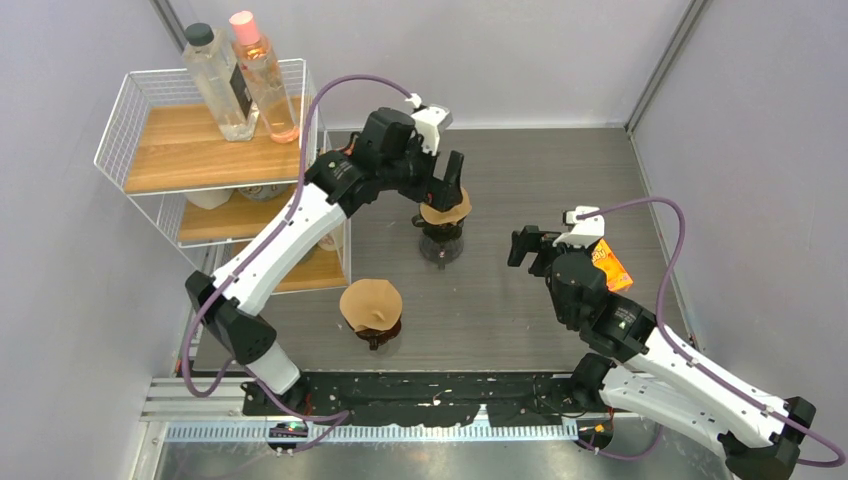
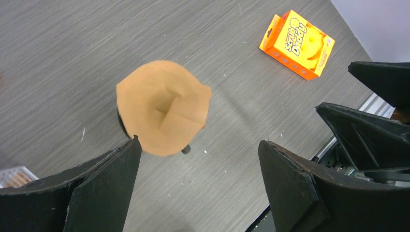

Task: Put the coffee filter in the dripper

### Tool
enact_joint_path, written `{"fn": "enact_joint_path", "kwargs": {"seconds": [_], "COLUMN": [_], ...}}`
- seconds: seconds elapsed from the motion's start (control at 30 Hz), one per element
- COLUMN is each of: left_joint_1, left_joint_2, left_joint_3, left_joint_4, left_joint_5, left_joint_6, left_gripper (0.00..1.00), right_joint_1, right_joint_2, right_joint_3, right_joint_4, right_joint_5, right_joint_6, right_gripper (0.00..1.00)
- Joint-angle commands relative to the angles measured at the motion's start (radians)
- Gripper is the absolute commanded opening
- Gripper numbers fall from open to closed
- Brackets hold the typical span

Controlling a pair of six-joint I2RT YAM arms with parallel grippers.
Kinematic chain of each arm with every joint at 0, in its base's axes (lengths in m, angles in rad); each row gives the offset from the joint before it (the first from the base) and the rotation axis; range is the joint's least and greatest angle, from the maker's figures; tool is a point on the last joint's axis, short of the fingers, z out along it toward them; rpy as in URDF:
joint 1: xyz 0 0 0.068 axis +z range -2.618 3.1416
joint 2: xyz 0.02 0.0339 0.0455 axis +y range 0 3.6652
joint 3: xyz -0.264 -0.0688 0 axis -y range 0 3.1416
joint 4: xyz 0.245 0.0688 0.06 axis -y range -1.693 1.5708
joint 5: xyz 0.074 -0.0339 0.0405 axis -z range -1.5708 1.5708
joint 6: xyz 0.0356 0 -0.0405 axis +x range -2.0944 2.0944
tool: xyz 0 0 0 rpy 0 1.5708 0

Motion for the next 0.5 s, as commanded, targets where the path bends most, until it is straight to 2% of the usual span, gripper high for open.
{"fn": "enact_joint_path", "kwargs": {"seconds": [0.0,0.13,0.2,0.4,0.47], "left_joint_1": [0.004,0.004,0.003,-0.001,-0.007], "left_joint_2": [0.097,0.171,0.197,0.254,0.268], "left_joint_3": [0.140,0.187,0.188,0.181,0.185], "left_joint_4": [-0.061,-0.096,-0.095,-0.097,-0.096], "left_joint_5": [0.086,0.028,-0.014,-0.107,-0.168], "left_joint_6": [0.059,-0.036,-0.082,-0.187,-0.212], "left_gripper": [1.00,0.99,0.94,0.60,0.53], "right_joint_1": [-0.019,-0.044,-0.060,-0.118,-0.144], "right_joint_2": [0.006,0.016,0.022,0.024,0.026], "right_joint_3": [-0.004,-0.008,-0.012,-0.030,-0.033], "right_joint_4": [-0.023,-0.043,-0.052,-0.068,-0.073], "right_joint_5": [0.038,0.025,0.016,-0.019,-0.035], "right_joint_6": [0.013,0.023,0.029,0.049,0.051], "right_gripper": [0.96,0.95,0.95,0.96,0.96]}}
